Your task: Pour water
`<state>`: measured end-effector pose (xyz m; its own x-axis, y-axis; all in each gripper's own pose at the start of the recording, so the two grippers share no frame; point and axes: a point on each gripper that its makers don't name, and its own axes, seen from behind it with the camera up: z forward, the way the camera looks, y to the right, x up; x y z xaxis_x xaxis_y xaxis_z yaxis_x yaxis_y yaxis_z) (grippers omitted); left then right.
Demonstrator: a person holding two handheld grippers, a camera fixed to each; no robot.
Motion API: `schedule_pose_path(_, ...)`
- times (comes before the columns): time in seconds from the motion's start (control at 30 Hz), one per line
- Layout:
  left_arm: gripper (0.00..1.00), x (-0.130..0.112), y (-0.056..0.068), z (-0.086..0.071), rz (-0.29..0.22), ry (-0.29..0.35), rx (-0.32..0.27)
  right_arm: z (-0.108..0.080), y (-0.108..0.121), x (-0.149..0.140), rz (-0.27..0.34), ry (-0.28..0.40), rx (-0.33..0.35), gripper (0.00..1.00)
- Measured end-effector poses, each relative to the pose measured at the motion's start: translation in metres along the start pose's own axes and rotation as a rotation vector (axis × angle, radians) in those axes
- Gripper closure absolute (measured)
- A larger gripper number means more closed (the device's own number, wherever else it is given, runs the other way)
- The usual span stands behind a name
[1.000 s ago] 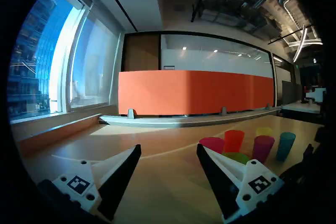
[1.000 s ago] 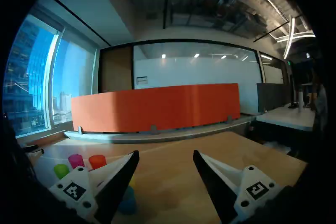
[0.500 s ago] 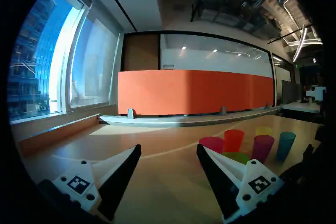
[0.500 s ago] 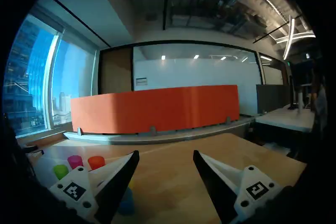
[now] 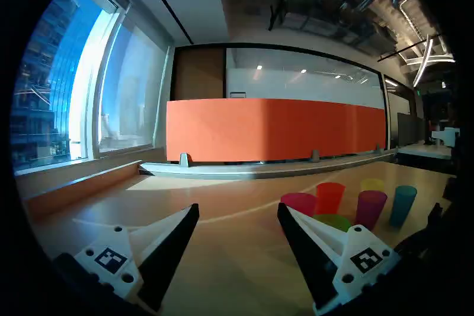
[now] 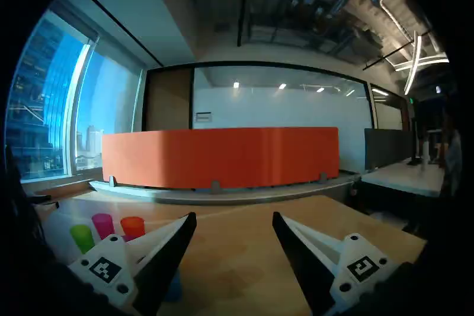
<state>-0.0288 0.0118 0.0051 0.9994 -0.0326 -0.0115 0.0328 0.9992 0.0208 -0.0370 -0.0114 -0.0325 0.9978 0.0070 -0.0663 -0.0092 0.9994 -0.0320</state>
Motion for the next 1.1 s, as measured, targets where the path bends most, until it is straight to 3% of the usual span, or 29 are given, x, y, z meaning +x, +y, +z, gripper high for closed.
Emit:
schedule_pose_path(0.2, 0.02, 0.000, 0.000, 0.000, 0.000, 0.000, 0.000, 0.008, -0.001, -0.009, -0.019, 0.013, 0.016, 0.01)
schedule_pose_path(0.5, 0.01, 0.000, 0.000, 0.000, 0.000, 0.000, 0.000, 0.023, 0.002, -0.023, 0.037, 0.031, 0.030, 0.01)
schedule_pose_path(0.67, 0.01, 0.000, 0.000, -0.001, 0.000, 0.000, 0.000, 0.026, 0.003, -0.030, 0.025, 0.040, 0.042, 0.01)
schedule_pose_path(1.1, 0.01, 0.000, 0.001, -0.001, 0.000, 0.000, 0.000, 0.033, 0.015, -0.053, 0.011, 0.005, 0.002, 0.01)
